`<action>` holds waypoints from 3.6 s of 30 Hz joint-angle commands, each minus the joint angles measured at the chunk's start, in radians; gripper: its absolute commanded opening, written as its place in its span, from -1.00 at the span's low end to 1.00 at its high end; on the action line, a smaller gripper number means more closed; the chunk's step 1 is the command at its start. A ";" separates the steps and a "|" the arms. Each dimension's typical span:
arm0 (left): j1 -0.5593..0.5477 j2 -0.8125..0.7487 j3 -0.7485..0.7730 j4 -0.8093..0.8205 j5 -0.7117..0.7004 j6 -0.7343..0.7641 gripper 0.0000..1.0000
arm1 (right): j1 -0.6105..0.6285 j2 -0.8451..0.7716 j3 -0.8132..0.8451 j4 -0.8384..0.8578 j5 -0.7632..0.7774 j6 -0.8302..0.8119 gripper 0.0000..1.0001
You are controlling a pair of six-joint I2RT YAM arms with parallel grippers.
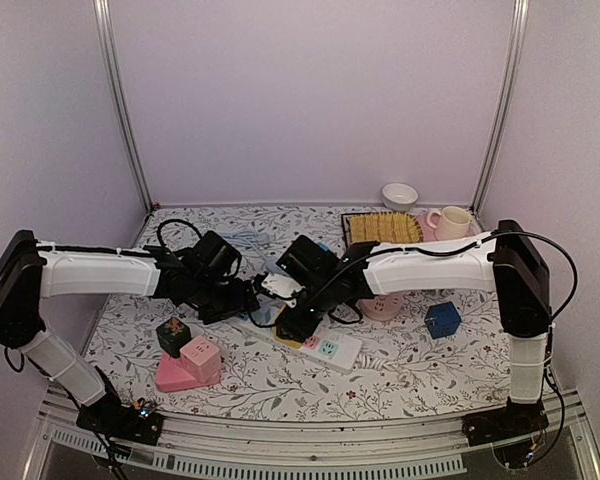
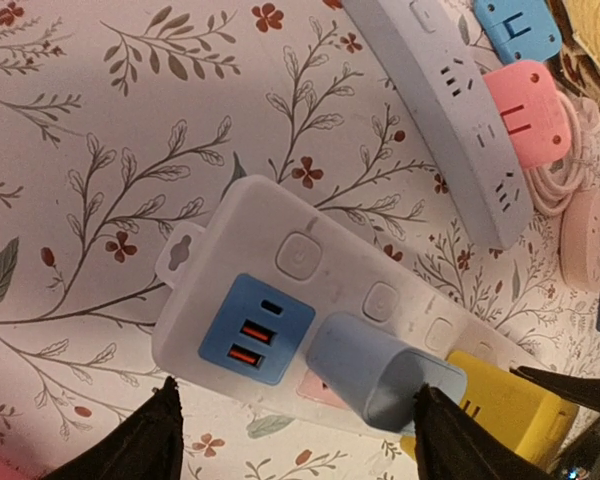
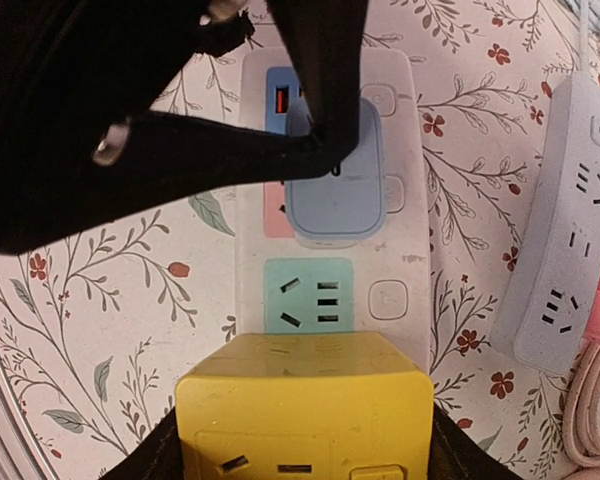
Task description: Pull the plug off the socket
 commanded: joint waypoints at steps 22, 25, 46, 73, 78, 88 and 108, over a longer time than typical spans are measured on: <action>-0.059 0.064 -0.082 -0.134 -0.023 0.001 0.58 | -0.030 -0.116 0.082 0.029 0.046 0.106 -0.44; -0.060 0.062 -0.061 -0.146 -0.026 0.009 0.58 | -0.058 -0.150 0.034 0.033 0.035 0.141 -0.45; -0.014 -0.020 0.127 -0.095 0.000 0.160 0.64 | -0.365 -0.562 -0.731 0.235 -0.111 0.597 -0.30; -0.018 0.005 0.149 -0.074 0.036 0.332 0.80 | -0.412 -0.810 -0.875 0.111 -0.010 0.789 0.99; -0.043 0.091 0.189 -0.097 0.015 0.381 0.76 | -0.393 -0.776 -0.777 0.091 -0.036 0.720 0.99; -0.053 0.183 0.259 -0.140 -0.008 0.454 0.43 | -0.217 -0.495 -0.585 0.253 -0.194 0.693 0.30; -0.083 0.229 0.318 -0.194 -0.031 0.499 -0.18 | -0.202 -0.041 -0.305 0.502 -0.547 0.795 -0.55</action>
